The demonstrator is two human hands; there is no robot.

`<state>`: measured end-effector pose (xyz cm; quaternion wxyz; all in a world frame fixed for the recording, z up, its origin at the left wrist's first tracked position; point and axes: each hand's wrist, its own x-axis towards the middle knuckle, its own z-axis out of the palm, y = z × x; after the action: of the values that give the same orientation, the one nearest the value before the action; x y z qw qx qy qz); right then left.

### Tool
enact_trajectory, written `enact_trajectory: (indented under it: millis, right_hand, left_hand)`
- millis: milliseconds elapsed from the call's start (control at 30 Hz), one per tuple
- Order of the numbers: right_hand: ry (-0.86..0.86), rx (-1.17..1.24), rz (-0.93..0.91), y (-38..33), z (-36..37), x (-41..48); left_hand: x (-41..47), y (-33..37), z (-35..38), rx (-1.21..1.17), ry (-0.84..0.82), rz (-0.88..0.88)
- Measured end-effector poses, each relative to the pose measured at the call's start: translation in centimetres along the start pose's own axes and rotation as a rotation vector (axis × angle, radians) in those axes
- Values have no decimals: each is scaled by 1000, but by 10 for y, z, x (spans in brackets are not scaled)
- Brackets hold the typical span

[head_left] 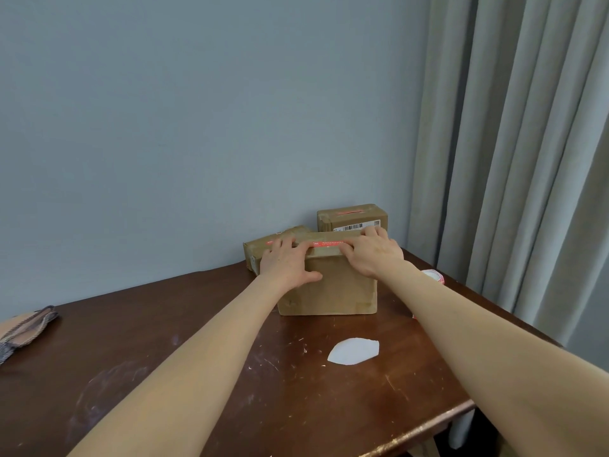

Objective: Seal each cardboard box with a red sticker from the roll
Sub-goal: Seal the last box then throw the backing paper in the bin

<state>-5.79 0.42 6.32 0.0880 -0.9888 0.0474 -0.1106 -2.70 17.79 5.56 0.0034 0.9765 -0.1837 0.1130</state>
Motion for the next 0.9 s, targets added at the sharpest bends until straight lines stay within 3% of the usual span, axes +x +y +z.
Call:
enact_trajectory:
  millis: [567,900]
  right_hand:
    - [-53,-13,31,-2,2,0]
    - [53,-25,-17,-3,0,-3]
  left_hand:
    - [2,3,-4,32,-10,-19]
    - [-7,-2,4,-23,107,4]
